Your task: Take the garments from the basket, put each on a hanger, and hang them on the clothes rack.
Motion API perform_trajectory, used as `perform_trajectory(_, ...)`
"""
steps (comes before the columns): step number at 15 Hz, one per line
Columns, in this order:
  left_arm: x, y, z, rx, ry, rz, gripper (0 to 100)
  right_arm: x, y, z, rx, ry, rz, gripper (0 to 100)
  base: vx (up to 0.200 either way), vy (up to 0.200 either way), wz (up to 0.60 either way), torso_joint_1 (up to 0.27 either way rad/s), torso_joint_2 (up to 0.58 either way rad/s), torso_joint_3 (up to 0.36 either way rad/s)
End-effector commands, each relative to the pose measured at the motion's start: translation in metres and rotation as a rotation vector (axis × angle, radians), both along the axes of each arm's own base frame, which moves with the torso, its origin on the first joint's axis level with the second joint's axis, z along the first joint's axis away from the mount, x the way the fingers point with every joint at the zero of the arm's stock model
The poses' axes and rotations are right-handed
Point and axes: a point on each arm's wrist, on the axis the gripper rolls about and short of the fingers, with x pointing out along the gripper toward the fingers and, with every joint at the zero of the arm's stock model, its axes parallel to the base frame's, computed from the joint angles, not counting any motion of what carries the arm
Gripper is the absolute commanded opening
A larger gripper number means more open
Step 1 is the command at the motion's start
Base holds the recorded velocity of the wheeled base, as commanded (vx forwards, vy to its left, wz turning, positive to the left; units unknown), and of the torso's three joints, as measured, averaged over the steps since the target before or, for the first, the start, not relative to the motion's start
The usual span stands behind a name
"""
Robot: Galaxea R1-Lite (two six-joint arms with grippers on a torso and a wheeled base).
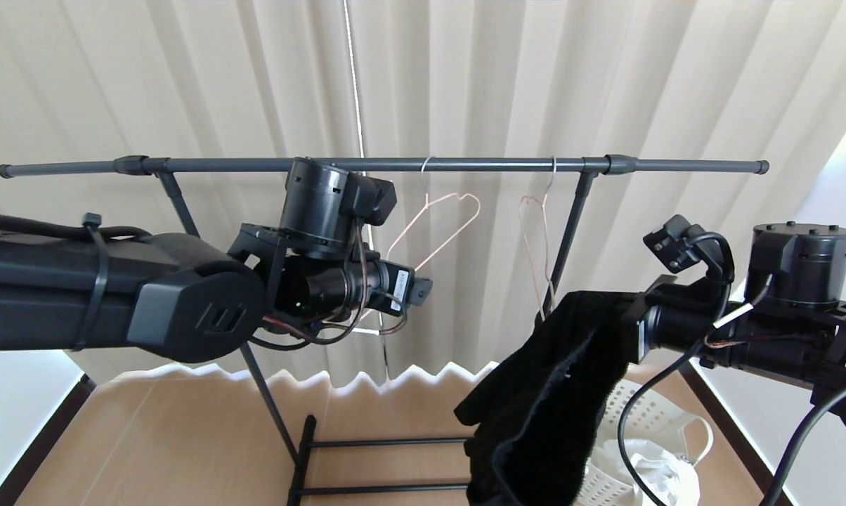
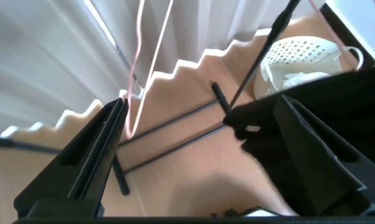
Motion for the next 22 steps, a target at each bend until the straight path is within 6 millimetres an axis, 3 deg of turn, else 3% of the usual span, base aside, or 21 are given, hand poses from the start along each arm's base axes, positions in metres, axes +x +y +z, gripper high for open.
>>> perform_trajectory(1,0.027,0.004,-0.013,0.001,0.021,-0.001,100,-0.002,0.000,0.002,0.001,-0.007,0.002,0,0.000,0.000,0.00,0.000,0.00,0.000)
perform_trajectory(9,0.091,0.023,-0.030,0.073,-0.023,-0.095,100,0.000,0.000,-0.004,-0.026,-0.002,0.011,0,0.000,0.000,0.00,0.000,0.00,0.000)
perform_trajectory(13,0.100,0.026,-0.036,0.043,-0.009,-0.146,100,0.001,0.001,-0.009,-0.032,0.013,0.013,0,0.000,0.000,0.00,0.000,0.00,0.000)
perform_trajectory(14,0.111,0.032,-0.046,0.040,0.011,-0.141,100,0.002,0.001,-0.011,-0.038,0.016,0.013,0,0.000,0.000,0.00,0.000,0.00,0.000)
perform_trajectory(16,0.111,0.032,-0.055,0.042,0.035,-0.139,100,0.002,0.003,-0.012,-0.039,0.020,0.018,0,0.000,0.000,0.00,0.000,0.00,0.000)
perform_trajectory(22,0.122,0.027,-0.048,0.031,-0.009,-0.138,100,0.002,0.004,-0.013,-0.040,0.023,0.023,0,0.000,0.000,0.00,0.000,0.00,0.000)
